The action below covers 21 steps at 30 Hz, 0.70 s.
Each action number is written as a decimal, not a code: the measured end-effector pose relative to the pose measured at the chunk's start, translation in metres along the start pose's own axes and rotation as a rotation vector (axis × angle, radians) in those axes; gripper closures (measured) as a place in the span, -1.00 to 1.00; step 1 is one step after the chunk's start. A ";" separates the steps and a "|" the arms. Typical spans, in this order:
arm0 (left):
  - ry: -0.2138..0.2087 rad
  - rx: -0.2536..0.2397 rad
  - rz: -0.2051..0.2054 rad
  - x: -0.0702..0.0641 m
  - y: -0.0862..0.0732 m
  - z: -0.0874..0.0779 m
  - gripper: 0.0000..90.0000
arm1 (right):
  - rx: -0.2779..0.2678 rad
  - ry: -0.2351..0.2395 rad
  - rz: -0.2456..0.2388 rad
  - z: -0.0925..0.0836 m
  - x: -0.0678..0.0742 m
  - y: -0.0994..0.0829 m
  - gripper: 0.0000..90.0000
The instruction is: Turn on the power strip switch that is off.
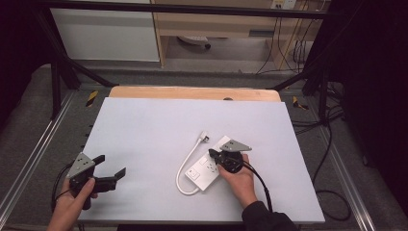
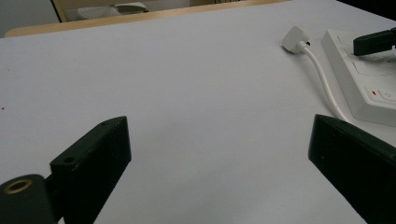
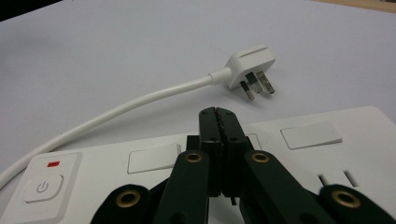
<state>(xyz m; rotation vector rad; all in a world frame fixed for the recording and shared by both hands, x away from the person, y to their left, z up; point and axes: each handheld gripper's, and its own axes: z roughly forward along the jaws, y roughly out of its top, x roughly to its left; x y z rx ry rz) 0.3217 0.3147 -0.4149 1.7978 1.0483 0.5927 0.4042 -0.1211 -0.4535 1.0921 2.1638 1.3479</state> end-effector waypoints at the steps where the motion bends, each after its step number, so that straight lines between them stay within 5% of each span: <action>1: 0.000 0.000 0.000 0.000 0.000 0.000 -0.87 | -0.001 -0.001 -0.001 0.000 0.000 0.000 1.00; 21: -0.003 0.004 0.000 0.000 0.000 0.000 -0.87 | -0.001 -0.003 -0.026 0.001 0.003 -0.003 1.00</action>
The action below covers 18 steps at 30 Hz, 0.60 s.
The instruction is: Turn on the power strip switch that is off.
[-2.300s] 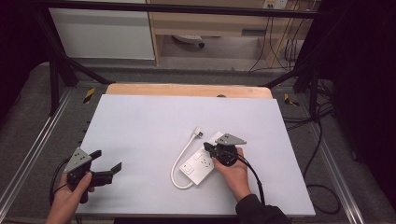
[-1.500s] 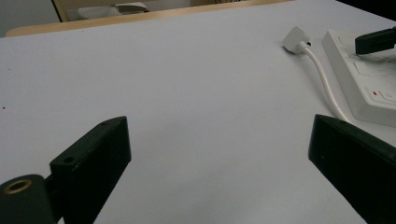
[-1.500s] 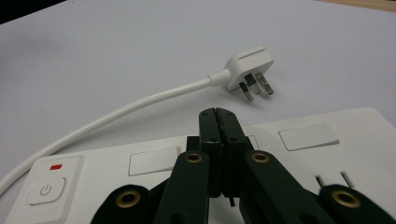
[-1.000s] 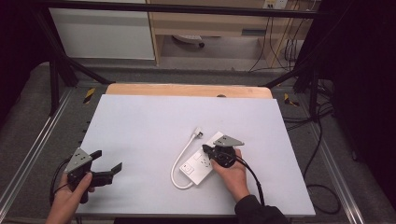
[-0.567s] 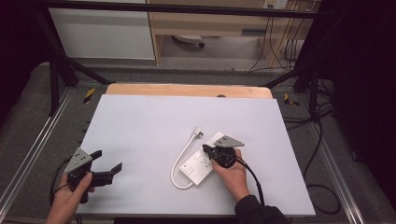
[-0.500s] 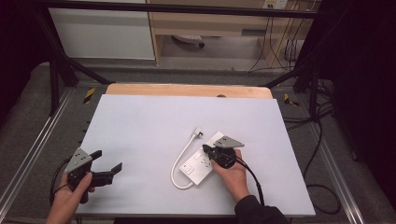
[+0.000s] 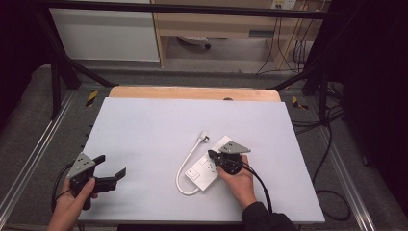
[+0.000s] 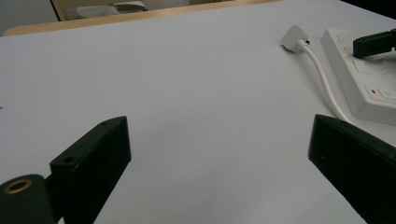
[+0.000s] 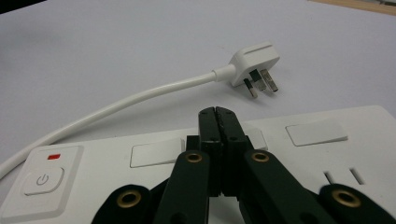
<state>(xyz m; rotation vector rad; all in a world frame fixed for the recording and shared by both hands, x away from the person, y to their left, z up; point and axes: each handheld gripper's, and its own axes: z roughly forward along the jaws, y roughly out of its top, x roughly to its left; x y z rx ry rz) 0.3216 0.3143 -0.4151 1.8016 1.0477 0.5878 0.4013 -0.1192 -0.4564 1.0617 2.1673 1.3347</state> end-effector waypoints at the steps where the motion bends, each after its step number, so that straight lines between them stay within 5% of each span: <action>1: 0.000 0.000 0.000 0.000 0.000 0.000 -0.87 | 0.000 0.000 0.002 0.000 0.000 0.000 1.00; 18: -0.001 -0.001 -0.001 0.000 0.000 0.000 -0.87 | -0.001 0.007 0.015 0.000 0.000 0.000 1.00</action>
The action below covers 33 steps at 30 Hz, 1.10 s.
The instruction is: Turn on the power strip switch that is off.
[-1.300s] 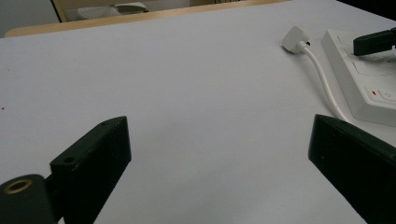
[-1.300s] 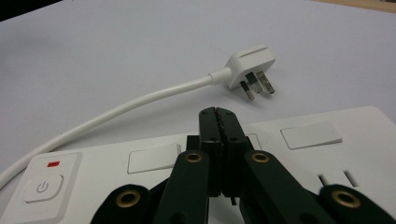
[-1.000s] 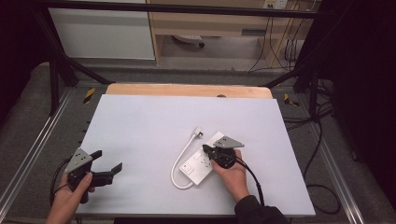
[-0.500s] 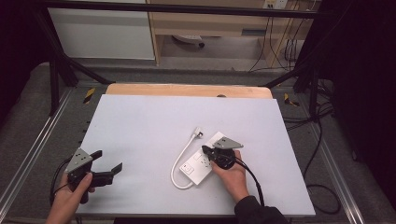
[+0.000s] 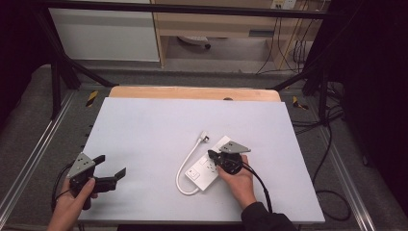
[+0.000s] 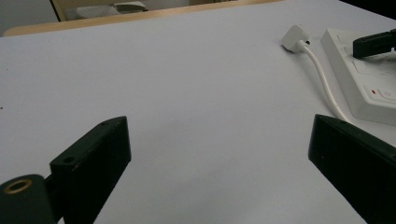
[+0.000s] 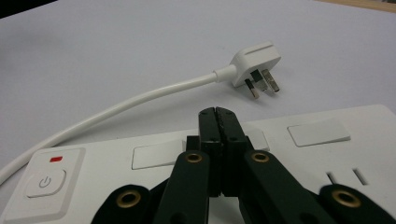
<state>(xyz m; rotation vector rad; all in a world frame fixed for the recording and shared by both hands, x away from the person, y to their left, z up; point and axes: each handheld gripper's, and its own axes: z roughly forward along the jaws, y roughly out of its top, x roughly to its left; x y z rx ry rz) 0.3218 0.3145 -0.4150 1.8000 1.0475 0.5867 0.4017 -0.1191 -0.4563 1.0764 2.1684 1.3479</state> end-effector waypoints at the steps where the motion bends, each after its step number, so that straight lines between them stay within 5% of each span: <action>1: 0.000 0.000 0.000 0.000 0.000 0.000 -0.87 | -0.001 0.000 0.000 0.000 0.000 0.000 1.00; 33: 0.003 0.000 -0.003 0.000 0.000 0.000 -0.87 | -0.057 -0.008 0.022 -0.014 -0.007 0.008 1.00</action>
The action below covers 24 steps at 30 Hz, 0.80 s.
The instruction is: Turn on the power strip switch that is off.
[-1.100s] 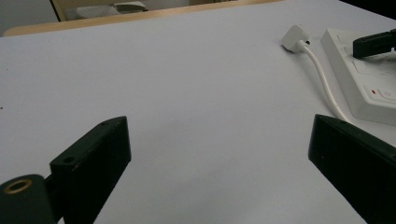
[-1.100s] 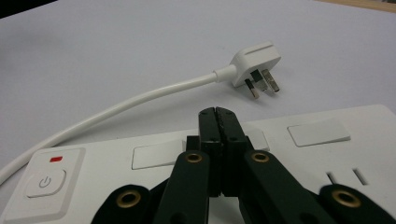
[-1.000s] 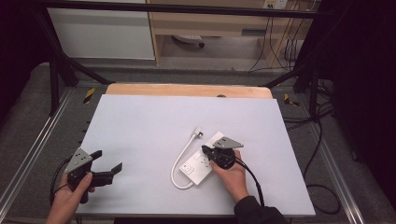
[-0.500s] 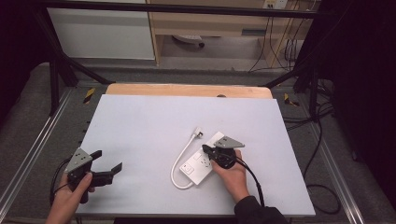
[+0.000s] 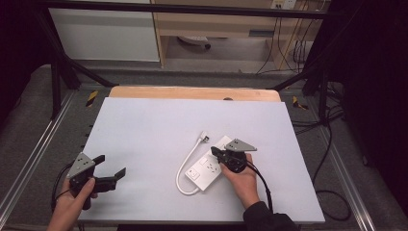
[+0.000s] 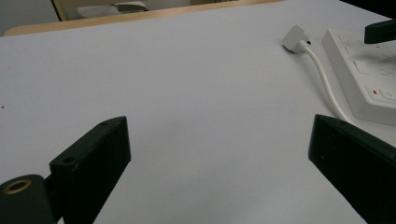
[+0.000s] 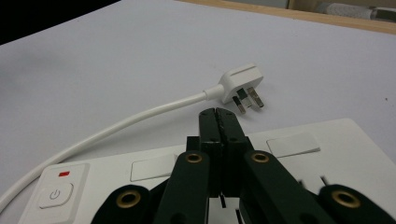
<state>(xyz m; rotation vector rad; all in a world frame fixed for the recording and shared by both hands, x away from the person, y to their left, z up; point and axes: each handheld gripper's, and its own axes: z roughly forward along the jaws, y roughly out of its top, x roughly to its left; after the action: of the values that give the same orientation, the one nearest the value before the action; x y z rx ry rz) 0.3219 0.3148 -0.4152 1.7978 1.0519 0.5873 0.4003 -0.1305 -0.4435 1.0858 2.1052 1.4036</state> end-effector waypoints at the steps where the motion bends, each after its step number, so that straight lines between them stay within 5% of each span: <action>1: 0.001 0.000 0.001 0.000 0.000 0.000 -0.88 | -0.002 0.000 0.002 -0.001 0.000 0.000 1.00; 24: 0.008 0.001 0.001 0.000 0.000 0.000 -0.88 | -0.054 -0.027 0.036 -0.019 -0.015 0.007 1.00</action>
<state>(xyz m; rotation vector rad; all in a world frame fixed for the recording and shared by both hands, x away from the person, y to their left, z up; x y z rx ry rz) 0.3217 0.3153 -0.4153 1.7985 1.0566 0.5955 0.3990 -0.1520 -0.4303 1.1203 2.0262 1.4458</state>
